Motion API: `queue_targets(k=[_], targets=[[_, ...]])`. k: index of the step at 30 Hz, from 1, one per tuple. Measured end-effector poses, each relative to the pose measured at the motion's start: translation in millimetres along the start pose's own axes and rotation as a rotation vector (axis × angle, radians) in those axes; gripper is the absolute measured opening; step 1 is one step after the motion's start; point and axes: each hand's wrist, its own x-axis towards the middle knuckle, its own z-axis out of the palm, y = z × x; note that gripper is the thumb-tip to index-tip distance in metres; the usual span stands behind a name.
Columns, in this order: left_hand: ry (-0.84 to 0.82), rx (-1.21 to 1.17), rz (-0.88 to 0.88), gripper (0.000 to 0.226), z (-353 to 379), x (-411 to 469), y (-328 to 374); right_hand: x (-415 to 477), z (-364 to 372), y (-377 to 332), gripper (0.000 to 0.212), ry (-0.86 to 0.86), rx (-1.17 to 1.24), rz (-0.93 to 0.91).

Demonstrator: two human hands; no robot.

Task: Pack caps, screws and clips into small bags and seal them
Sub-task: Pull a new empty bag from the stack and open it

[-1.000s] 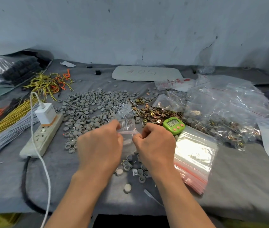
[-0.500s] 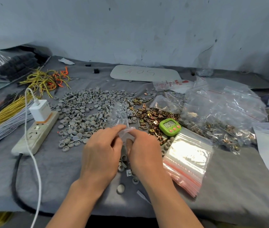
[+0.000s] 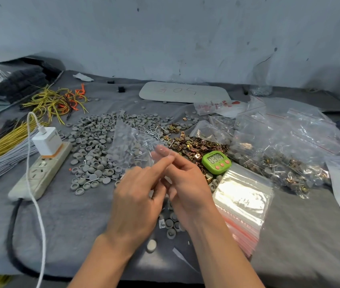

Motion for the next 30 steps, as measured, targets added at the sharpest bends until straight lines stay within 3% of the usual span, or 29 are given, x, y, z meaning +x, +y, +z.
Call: queue_targets(k=[3,7,13,17,19,21,25,27,30], targets=[[-0.003,0.004,0.016,0.053,-0.9,2.8,1.8,2.0,5.0,2.1,0.029,0.033,0.230,0.059],[-0.054,-0.051,0.033,0.054,-6.0,16.0,-5.1,9.7,10.2,7.7,0.013,0.186,0.231,-0.017],[-0.143,0.029,0.008,0.080,-25.2,30.3,-30.7,12.5,11.5,6.0,0.023,0.115,-0.192,-0.114],[-0.307,0.336,0.155,0.111,-27.2,38.7,-49.5,16.2,11.9,5.9,0.039,0.161,-0.414,-0.178],[-0.330,0.448,0.161,0.115,-20.4,39.4,-51.4,16.5,14.5,4.3,0.040,0.140,-0.479,-0.171],[-0.296,0.441,0.179,0.100,-13.6,38.0,-54.4,18.5,15.2,4.5,0.040,0.078,-0.545,-0.155],[-0.108,0.347,0.227,0.041,-2.8,36.9,-65.8,23.0,17.2,2.2,0.031,-0.044,-0.700,-0.176],[0.007,0.284,0.101,0.031,-1.1,44.0,-71.4,26.0,18.5,-1.3,0.032,0.052,-0.650,-0.219],[0.114,0.229,-0.205,0.048,-7.0,69.6,-88.6,36.1,17.6,-3.9,0.033,0.362,-0.739,-0.335]])
